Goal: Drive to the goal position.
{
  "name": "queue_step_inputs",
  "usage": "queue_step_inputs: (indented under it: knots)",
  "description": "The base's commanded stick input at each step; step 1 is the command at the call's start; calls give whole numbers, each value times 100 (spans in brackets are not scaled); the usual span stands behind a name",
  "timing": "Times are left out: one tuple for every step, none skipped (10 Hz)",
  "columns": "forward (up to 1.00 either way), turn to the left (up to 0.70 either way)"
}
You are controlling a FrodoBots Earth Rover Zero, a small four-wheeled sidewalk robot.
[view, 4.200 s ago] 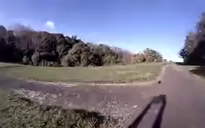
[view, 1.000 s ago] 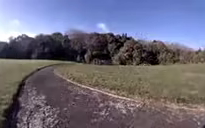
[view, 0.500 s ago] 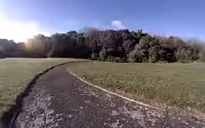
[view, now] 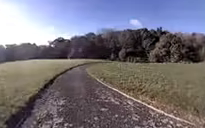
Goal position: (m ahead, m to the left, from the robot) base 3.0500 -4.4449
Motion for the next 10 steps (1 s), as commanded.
queue_step_inputs:
  knots:
    - [50, 0]
    - [50, 0]
    - [50, 0]
    - [50, 26]
    - [50, 47]
    - [50, 50]
    - [50, 50]
    - [50, 50]
    - [50, 50]
    - [50, 45]
